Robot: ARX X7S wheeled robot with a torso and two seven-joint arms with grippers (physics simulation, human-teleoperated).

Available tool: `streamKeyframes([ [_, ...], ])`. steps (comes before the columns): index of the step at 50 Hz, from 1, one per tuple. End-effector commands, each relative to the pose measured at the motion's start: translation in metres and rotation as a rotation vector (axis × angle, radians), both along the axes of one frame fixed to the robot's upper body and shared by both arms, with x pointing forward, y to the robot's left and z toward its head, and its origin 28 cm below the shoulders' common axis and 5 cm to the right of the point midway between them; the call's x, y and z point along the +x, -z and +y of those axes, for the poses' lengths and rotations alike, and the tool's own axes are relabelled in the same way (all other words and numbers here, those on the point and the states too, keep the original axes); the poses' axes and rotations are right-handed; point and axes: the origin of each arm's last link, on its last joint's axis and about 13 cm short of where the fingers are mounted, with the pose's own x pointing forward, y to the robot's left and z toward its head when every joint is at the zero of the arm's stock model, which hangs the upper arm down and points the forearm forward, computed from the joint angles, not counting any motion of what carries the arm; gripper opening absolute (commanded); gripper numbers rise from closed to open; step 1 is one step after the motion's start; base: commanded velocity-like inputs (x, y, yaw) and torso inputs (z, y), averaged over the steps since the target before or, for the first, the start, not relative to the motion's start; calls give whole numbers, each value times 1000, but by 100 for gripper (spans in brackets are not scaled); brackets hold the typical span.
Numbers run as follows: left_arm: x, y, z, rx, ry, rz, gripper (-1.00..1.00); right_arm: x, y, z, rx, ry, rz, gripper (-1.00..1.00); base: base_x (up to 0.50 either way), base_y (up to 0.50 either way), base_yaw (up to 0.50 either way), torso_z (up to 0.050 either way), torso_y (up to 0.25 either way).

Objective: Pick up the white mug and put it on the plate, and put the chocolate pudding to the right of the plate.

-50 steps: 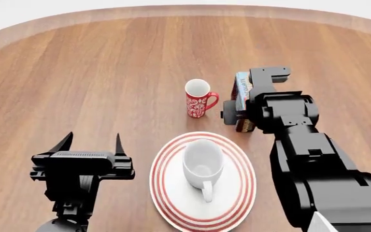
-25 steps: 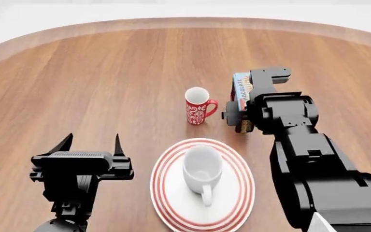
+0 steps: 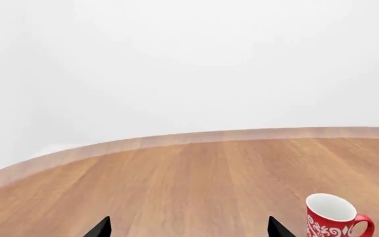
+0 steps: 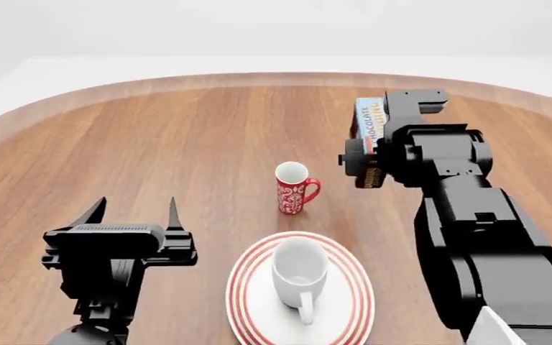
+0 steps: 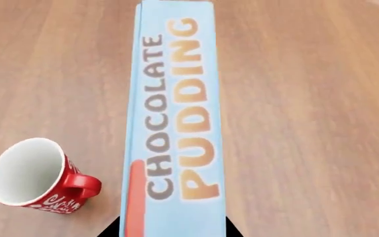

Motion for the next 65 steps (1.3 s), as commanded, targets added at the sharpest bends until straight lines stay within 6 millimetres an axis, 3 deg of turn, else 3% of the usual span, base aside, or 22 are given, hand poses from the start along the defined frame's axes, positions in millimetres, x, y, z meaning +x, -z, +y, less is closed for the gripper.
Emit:
streamKeyframes([
  [1,0,-2,1,-9,-12,-7,100,1,-34,-30,18,-5,-62,-100,0,0,0,0,0],
  [2,-1,-1,1,-6,-12,-6,100,-5,-32,-38,24,-5,-31,-100,0,0,0,0,0],
  [5,-1,-1,1,-6,-13,-8,100,-45,10,-53,73,34,220,-100,0,0,0,0,0],
  [7,-1,-2,0,-7,-10,-10,100,-65,1,-55,70,23,163,-100,0,0,0,0,0],
  [8,-1,-2,0,-7,-9,-9,100,-80,8,-59,47,19,152,-100,0,0,0,0,0],
  [9,-2,-2,0,-7,-9,-12,100,-91,-5,-65,-27,49,42,-100,0,0,0,0,0],
  [10,-2,-2,1,-9,-10,-11,100,-113,-10,-86,-128,122,-35,-100,0,0,0,0,0],
  [12,-2,-3,1,-8,-10,-12,100,-134,-4,-92,-199,193,-43,-100,0,0,0,0,0],
  [13,-2,-3,1,-8,-9,-12,100,-136,-5,-83,-205,197,-45,-100,0,0,0,0,0],
  [16,-3,-5,0,-9,-7,-18,100,-169,4,-75,-247,265,-34,-100,0,0,0,0,0],
  [20,-3,-4,-1,-8,-5,-18,100,-214,5,-57,-37,-7,8,-100,0,0,0,0,0],
  [23,-4,-4,0,-8,-8,-18,100,-226,9,-57,-28,-18,25,-100,0,0,0,0,0],
  [49,-3,-4,0,-1,-10,-16,100,-223,24,-56,-23,-34,82,-100,0,0,0,0,0],
  [65,-3,-2,0,-1,-9,-14,100,-192,58,-58,41,-19,113,-100,0,0,0,0,0],
])
